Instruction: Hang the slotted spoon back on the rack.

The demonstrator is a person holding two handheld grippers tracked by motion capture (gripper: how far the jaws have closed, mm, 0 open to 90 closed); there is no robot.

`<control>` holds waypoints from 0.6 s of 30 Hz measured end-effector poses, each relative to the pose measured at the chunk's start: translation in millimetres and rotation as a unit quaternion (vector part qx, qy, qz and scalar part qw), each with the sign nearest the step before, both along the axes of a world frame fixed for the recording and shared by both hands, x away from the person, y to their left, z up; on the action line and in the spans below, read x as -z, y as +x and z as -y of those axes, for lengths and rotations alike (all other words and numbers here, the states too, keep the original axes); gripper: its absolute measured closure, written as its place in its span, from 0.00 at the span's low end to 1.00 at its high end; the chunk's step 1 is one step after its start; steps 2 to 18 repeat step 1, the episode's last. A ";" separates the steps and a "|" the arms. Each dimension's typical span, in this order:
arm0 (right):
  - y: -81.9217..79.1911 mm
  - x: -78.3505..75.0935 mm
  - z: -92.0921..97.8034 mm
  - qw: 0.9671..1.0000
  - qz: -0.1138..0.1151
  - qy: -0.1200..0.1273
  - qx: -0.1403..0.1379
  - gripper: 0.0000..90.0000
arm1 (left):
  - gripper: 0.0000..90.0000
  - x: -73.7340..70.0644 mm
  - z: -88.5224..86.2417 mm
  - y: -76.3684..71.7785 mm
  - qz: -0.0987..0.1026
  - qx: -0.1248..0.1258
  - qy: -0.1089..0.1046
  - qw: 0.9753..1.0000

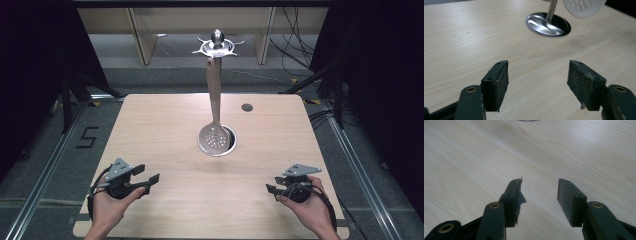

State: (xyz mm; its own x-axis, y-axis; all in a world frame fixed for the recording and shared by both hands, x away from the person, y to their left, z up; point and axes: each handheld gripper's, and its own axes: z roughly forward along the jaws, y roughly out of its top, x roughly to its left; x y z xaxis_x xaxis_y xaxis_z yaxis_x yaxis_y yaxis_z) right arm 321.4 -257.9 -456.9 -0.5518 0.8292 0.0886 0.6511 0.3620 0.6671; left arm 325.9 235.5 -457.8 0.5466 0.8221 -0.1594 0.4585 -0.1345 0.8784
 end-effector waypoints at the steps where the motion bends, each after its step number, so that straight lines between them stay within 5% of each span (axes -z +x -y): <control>1: 0.1 0.3 -0.3 1.000 0.000 0.001 -0.002 0.60 | 0.34 0.5 -2.1 -0.2 -0.006 -0.010 -0.014 1.000; 18: 0.1 0.3 -0.3 1.000 0.000 0.001 -0.002 0.60 | 0.34 0.5 -2.1 -0.2 -0.006 -0.010 -0.014 1.000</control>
